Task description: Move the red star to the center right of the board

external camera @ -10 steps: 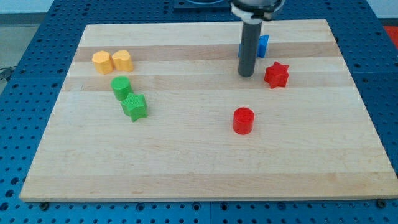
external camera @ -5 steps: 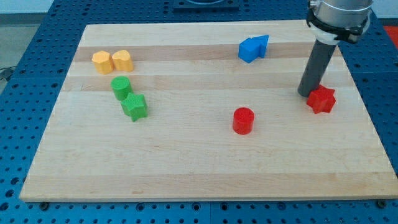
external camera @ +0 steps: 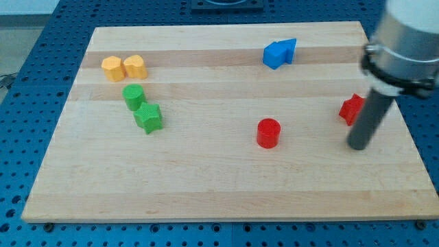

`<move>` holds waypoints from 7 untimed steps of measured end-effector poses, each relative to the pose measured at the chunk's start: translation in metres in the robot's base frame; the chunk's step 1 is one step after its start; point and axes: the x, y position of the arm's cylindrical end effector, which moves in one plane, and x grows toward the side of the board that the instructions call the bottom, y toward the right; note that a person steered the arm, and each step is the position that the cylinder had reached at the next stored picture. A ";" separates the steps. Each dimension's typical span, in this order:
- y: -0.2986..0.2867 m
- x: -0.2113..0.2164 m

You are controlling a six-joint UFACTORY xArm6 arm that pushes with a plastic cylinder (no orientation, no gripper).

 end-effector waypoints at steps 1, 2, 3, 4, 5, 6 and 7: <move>0.023 -0.002; 0.013 -0.003; -0.020 -0.002; -0.024 -0.042; -0.024 -0.057; -0.024 -0.062; -0.026 -0.058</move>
